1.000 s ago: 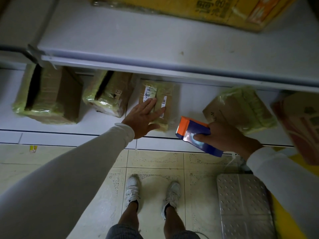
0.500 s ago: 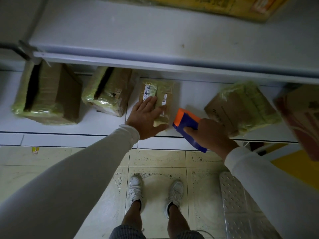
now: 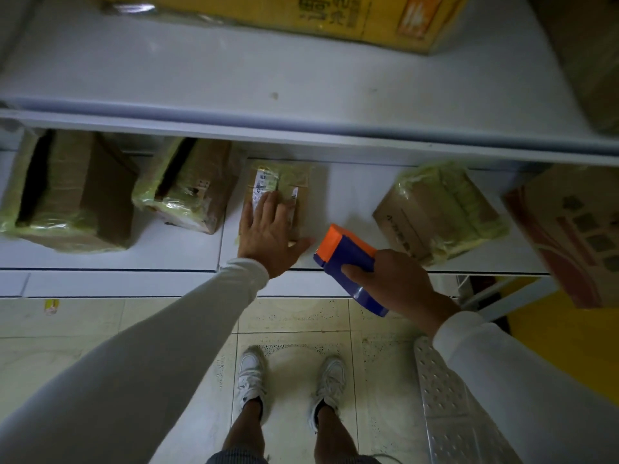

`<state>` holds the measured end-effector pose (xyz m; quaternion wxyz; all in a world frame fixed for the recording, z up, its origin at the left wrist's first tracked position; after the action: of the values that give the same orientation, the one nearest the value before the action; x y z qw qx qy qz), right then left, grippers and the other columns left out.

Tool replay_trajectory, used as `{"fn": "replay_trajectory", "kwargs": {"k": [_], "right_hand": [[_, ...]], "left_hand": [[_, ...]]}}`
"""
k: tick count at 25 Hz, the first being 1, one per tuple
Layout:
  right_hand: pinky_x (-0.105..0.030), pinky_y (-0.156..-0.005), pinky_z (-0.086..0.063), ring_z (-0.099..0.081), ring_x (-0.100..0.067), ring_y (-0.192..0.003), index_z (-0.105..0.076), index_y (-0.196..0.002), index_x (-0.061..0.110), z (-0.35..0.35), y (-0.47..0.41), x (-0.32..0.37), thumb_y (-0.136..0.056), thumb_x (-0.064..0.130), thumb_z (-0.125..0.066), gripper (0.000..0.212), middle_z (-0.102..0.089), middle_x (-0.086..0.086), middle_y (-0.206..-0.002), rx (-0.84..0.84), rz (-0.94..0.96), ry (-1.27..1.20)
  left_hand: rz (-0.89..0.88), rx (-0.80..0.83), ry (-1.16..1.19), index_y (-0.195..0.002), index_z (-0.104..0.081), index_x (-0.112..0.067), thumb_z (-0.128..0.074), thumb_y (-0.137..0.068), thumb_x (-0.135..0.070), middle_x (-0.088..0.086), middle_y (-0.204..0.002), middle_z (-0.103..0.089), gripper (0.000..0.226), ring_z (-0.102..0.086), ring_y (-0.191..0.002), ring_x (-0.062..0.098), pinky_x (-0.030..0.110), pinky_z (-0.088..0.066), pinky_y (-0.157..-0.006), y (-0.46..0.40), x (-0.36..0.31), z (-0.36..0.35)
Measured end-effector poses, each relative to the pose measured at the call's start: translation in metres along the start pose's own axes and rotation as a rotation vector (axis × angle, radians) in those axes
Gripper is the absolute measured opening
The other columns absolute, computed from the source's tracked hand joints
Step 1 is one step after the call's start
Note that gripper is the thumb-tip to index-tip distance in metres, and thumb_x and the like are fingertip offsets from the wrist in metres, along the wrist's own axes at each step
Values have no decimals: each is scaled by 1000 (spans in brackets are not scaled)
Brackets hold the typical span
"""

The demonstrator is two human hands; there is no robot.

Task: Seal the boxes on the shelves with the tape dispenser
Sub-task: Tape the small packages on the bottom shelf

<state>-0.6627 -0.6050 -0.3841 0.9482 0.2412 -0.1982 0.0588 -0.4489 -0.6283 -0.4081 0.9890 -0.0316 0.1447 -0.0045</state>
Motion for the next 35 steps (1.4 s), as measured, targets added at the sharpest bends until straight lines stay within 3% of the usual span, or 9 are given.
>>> {"fn": "replay_trajectory", "kwargs": {"k": [3, 7, 10, 14, 18, 22, 27, 32, 35], "right_hand": [[-24, -49, -36, -51, -14, -48, -48, -64, 18, 7, 4, -1, -89, 58, -56, 48, -51, 1, -54, -26, 19, -29], [-23, -47, -35, -47, -12, -45, -45, -63, 19, 20, 7, -8, -89, 58, -57, 48, -47, 4, -52, -38, 20, -54], [-22, -46, -32, -48, -10, -44, -44, -62, 22, 32, 13, -19, -88, 59, -58, 47, -48, 5, -51, -52, 1, -64], [-24, -48, -36, -52, -12, -49, -49, -66, 22, 48, 24, -39, -86, 60, -59, 45, -54, 2, -57, -72, -32, -42], [-24, -48, -33, -50, -11, -47, -45, -63, 23, 62, 34, -47, -86, 60, -60, 46, -50, 5, -53, -108, -32, -37], [-32, -60, -48, -63, -21, -63, -60, -76, 14, 62, 35, -27, -86, 58, -60, 45, -65, -6, -68, -109, 7, -111], [-25, -52, -39, -62, -19, -59, -58, -76, 19, 43, 27, 44, -88, 57, -60, 39, -63, -1, -66, -80, 71, -117], [-31, -64, -52, -66, -20, -70, -61, -93, 16, 8, 27, 112, -88, 59, -58, 43, -68, -5, -80, -89, 81, -134], [-27, -56, -49, -65, -16, -67, -61, -89, 20, -13, 29, 131, -87, 60, -59, 40, -67, -1, -77, -126, 26, -187]], "left_hand": [[-78, -7, 94, -149, -21, -17, -47, -85, -64, 10, -157, -19, 84, -14, -145, 25, 45, -10, -116, 15, 23, 17], [22, 111, 224, -150, -21, -21, -44, -96, -39, 8, -159, -5, 62, -3, -146, 27, 49, -26, -115, 38, 38, 5], [49, 113, 259, -149, -23, -21, -46, -98, -24, 8, -159, -3, 56, -3, -147, 29, 47, -24, -116, 30, 6, -7], [24, 191, 292, -151, -15, -21, -47, -98, -23, 9, -160, 3, 62, 2, -147, 29, 40, -14, -119, 9, -51, -25], [-61, 182, 346, -151, -12, -15, -51, -96, -25, 10, -159, -1, 68, -6, -147, 27, 37, -17, -119, 6, -75, -13], [-23, 98, 293, -149, -23, -11, -52, -95, -34, 9, -158, -14, 65, -14, -146, 24, 34, -20, -117, 13, -39, 22], [34, -7, 238, -146, -30, -8, -55, -93, -31, 13, -155, -24, 63, -21, -144, 26, 38, -24, -115, 18, 44, 89], [15, -6, 183, -145, -31, -8, -58, -91, -26, 13, -154, -26, 64, -27, -140, 29, 36, -26, -113, 28, 113, 119], [-46, -26, 108, -142, -34, -6, -60, -88, -31, 15, -151, -28, 65, -31, -137, 33, 39, -26, -113, 17, 136, 126]]}}
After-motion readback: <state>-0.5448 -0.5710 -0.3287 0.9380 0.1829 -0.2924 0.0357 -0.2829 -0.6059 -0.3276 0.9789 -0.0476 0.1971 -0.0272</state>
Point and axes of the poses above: each hand's wrist, its own y-axis away from the middle knuckle, its own z-axis out of the back of the hand, x = y × z, the point moved 7 cm from there along -y, towards the middle knuckle
